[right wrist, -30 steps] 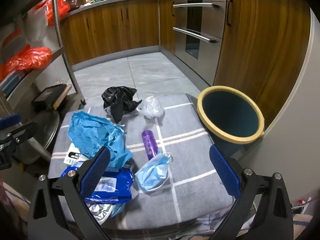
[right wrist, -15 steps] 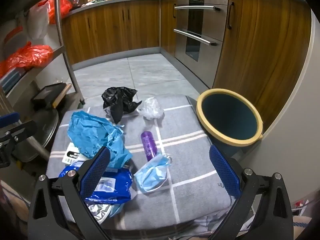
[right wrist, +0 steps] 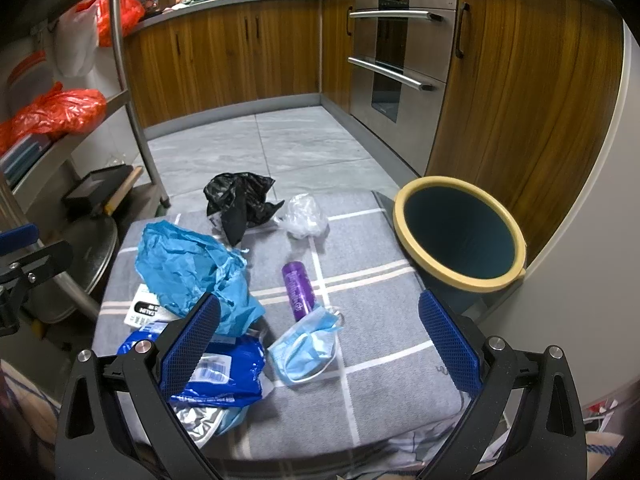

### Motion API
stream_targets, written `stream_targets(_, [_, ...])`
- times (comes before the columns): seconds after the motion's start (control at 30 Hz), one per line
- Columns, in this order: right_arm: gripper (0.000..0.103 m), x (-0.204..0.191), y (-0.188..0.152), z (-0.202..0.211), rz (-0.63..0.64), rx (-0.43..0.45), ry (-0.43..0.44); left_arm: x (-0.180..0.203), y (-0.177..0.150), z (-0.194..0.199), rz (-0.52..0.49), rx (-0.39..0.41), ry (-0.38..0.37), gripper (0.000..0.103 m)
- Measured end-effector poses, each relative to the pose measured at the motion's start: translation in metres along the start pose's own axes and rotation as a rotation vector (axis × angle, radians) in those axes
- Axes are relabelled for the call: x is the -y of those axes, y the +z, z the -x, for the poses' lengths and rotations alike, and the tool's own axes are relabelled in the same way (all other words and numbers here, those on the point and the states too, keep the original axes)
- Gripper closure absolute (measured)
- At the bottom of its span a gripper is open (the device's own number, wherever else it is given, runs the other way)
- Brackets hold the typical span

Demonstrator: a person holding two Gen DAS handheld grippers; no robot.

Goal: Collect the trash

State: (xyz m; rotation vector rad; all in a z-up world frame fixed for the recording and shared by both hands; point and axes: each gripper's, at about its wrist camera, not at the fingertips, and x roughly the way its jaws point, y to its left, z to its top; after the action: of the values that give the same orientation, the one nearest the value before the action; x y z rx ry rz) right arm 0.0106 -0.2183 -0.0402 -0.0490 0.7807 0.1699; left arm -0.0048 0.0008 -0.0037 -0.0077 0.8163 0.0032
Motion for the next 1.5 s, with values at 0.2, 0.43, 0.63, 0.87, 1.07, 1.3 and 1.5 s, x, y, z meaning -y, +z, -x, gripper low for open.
stream_targets(0.2, [0.004, 0.0, -0.0003, -0.0001, 0.0, 0.001, 0.0, -0.0005, 0.0008, -0.0001, 0.002, 0.0, 0.0, 0.006])
stream_targets(0.43, [0.004, 0.0, -0.0018, -0.0016, -0.002, -0.008, 0.001, -0.0008, 0.0006, 0.0002, 0.004, 0.0, -0.002, 0.006])
stream_targets(0.63, [0.004, -0.0007, -0.0025, -0.002, 0.0, -0.009, 0.0, 0.0, 0.0004, 0.0003, 0.002, -0.001, -0.002, 0.006])
stream_targets(0.87, [0.004, -0.0013, -0.0042, -0.004, 0.004, -0.015, -0.001, -0.0001, 0.0, 0.0001, 0.003, -0.001, -0.004, 0.006])
stream_targets(1.07, [0.004, -0.0006, -0.0057, -0.0062, 0.002, -0.019, -0.001, -0.0002, -0.0002, 0.0, 0.004, -0.001, -0.004, 0.006])
stream_targets(1.3, [0.004, -0.0012, -0.0062, -0.006, 0.004, -0.02, -0.001, 0.0003, -0.0006, 0.0001, 0.005, -0.002, -0.005, 0.006])
stream_targets(1.5, [0.004, -0.002, -0.0053, -0.0058, 0.005, -0.019, -0.002, 0.0001, -0.0003, 0.0001, 0.005, -0.001, -0.006, 0.006])
